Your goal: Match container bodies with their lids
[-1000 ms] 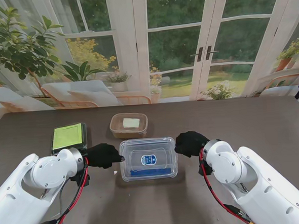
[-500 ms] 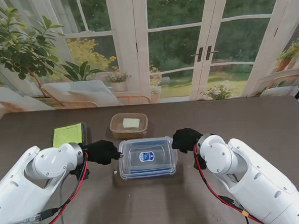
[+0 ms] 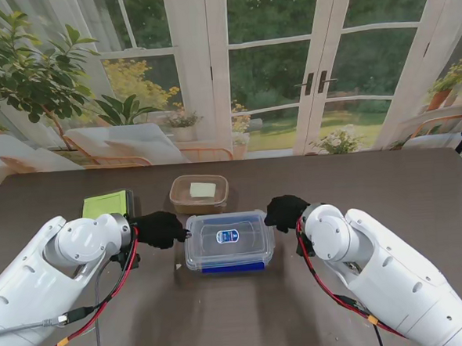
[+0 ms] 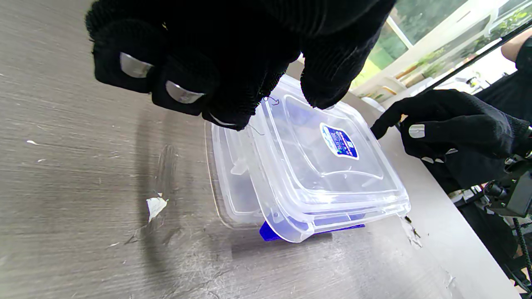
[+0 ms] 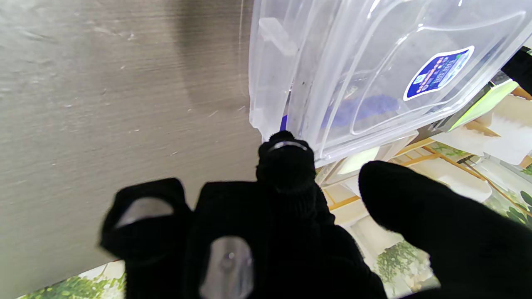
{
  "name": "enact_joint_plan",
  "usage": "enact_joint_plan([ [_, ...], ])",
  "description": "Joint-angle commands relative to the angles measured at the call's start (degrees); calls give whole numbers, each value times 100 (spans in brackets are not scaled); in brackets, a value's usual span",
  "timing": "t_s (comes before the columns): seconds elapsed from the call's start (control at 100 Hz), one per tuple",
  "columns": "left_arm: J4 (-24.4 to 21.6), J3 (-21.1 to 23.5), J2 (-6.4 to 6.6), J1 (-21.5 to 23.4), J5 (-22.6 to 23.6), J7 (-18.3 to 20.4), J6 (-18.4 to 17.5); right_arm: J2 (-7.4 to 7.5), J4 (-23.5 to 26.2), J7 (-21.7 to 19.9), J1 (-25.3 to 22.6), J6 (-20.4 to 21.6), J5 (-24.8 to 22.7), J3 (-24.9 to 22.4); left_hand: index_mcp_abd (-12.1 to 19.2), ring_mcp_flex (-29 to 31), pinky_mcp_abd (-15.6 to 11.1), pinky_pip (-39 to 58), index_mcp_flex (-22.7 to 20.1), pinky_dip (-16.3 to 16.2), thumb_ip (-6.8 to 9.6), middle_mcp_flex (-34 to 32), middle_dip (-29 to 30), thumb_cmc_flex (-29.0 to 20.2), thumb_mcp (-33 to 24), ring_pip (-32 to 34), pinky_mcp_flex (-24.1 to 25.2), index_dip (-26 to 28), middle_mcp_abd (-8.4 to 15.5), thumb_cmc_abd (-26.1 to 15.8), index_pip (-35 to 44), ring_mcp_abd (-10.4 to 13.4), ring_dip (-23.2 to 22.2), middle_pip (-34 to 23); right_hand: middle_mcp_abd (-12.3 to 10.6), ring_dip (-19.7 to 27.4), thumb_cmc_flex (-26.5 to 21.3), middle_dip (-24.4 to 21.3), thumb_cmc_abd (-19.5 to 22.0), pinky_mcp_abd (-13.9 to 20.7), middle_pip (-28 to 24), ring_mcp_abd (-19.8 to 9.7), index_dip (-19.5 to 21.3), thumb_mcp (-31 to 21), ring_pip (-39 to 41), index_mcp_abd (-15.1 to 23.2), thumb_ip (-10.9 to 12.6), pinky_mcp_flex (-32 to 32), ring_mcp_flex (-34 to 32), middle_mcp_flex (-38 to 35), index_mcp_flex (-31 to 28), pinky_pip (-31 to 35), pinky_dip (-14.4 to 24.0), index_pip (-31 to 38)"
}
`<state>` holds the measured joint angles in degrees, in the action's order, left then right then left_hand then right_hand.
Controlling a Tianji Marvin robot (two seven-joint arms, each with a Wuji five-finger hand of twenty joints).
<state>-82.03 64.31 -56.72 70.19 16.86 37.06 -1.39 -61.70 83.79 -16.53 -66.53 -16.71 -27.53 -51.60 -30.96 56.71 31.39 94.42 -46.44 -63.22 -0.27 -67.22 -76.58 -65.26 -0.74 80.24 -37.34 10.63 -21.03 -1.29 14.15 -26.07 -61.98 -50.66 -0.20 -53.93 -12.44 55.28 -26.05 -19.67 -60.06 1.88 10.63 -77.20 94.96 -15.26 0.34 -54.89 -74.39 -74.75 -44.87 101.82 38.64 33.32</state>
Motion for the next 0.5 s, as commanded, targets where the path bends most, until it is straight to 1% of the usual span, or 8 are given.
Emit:
enact_joint_plan([
  [0.0,3,-17,-69,-53,-43,123,-21,-72,-13,-74,25,7,28,48,-53,32,-208,-48,-27,-34,18,40,-3,-277,59,108,84,-114,-92,-143,-184,-226,-136,-69,296,33,-30,-59,160,-207,18,-94,-101,-75,171,1235,-115,-1017,-80,-179,106,158,-98,-196],
  [0.32,196,-111,-87,-184,-67,100,-22,-109,-212,4,157,39,57,168,-24,33,-208,-50,-54,-39,19,48,-11,-273,64,116,83,-99,-85,-144,-152,-214,-138,-79,289,34,-19,-65,162,-207,16,-123,-93,-74,169,1228,-115,-1017,-81,-176,105,158,-99,-178],
  [0.4,214,-125,-90,-199,-75,94,-16,-113,-234,18,162,45,58,175,-13,35,-208,-50,-62,-40,19,48,-12,-271,65,119,83,-95,-83,-146,-143,-206,-137,-82,288,34,-18,-67,157,-207,16,-75,-91,-74,171,1228,-118,-1017,-79,-173,110,158,-99,-174],
  [0.49,227,-138,-96,-215,-83,81,-11,-106,-225,14,150,51,30,163,-11,39,-207,-50,-78,-40,19,43,-12,-271,67,121,83,-89,-83,-141,-130,-210,-136,-85,291,36,-16,-67,160,-207,15,-97,-91,-74,169,1230,-119,-1017,-80,-167,114,158,-99,-174],
])
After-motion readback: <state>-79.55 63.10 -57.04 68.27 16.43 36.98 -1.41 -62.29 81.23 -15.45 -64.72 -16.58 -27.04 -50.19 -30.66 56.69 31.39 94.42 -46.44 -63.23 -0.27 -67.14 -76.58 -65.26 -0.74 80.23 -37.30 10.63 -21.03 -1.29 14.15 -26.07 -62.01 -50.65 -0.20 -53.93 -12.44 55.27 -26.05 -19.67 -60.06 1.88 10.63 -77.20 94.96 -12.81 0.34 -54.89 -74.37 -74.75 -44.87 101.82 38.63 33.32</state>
